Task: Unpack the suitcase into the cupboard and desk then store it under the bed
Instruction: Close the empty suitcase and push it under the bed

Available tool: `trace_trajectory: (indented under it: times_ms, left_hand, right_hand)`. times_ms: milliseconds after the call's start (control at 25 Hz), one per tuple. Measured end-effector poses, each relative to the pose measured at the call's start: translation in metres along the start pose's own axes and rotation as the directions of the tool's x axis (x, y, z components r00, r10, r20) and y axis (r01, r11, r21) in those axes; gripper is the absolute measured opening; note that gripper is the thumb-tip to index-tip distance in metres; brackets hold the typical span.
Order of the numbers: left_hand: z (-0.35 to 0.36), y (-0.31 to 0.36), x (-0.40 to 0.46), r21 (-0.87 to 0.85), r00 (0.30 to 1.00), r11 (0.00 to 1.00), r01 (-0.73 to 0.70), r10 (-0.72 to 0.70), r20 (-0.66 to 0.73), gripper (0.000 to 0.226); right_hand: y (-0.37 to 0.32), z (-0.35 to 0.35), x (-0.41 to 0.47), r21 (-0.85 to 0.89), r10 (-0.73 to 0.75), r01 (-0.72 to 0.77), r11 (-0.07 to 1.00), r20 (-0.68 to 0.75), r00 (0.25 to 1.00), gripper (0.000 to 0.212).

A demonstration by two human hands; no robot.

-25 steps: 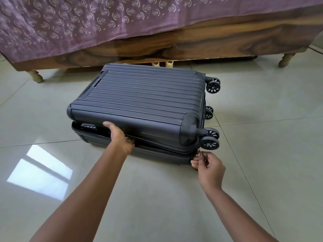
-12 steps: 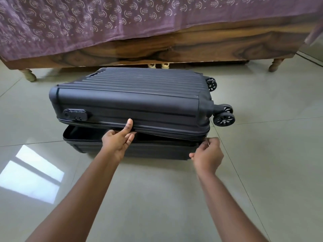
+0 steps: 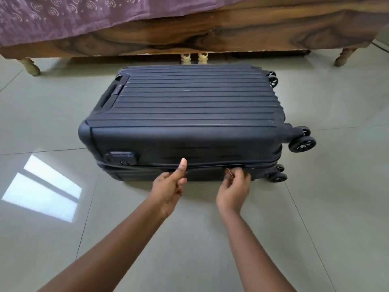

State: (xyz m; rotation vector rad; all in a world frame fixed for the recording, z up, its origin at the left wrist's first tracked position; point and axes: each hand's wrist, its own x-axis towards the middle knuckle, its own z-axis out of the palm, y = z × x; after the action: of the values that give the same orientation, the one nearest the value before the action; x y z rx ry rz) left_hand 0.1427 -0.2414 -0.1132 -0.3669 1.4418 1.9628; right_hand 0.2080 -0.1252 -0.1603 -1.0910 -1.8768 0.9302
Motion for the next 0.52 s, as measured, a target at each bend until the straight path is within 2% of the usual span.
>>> trace_trajectory:
  times_ms: [120,200,280,360,400,440,480,520]
  left_hand:
    - [0.003,-0.020,-0.006,-0.062,0.986,0.991,0.116,-0.108,0.127,0.033]
    - [0.008,-0.022,-0.009,-0.038,0.979,0.990,0.136,-0.128,0.158,0.020]
    - [0.004,-0.020,-0.008,0.004,0.989,0.992,0.123,-0.123,0.078,0.018]
    - [-0.016,-0.017,-0.002,0.029,0.984,0.998,0.049,-0.043,-0.171,0.020]
    - [-0.031,-0.014,0.001,0.056,0.937,0.998,0.001,0.019,-0.349,0.019]
    - [-0.047,-0.010,0.001,0.085,0.837,0.995,-0.052,0.090,-0.540,0.015]
    - [-0.062,-0.005,0.001,0.093,0.700,0.989,-0.115,0.147,-0.699,0.018]
    - [-0.074,0.001,-0.001,0.108,0.604,0.973,-0.203,0.212,-0.768,0.030]
  right_hand:
    - [0.021,-0.015,0.017,-0.068,0.038,-0.034,0.997,0.063,0.997,0.018]
    - [0.028,-0.020,0.034,-0.078,0.049,-0.041,0.996,0.104,0.993,0.023]
    - [0.033,-0.019,0.057,-0.060,0.059,-0.051,0.997,0.145,0.988,0.019]
    - [0.033,-0.014,0.077,0.001,0.140,-0.142,0.990,0.159,0.977,0.014]
    - [0.032,-0.010,0.082,0.028,0.188,-0.195,0.980,0.159,0.969,0.013]
    - [0.029,-0.006,0.083,0.042,0.227,-0.235,0.971,0.143,0.964,0.013]
    - [0.027,-0.002,0.080,0.049,0.255,-0.262,0.964,0.114,0.960,0.014]
    - [0.026,0.002,0.076,0.069,0.279,-0.285,0.956,0.088,0.956,0.015]
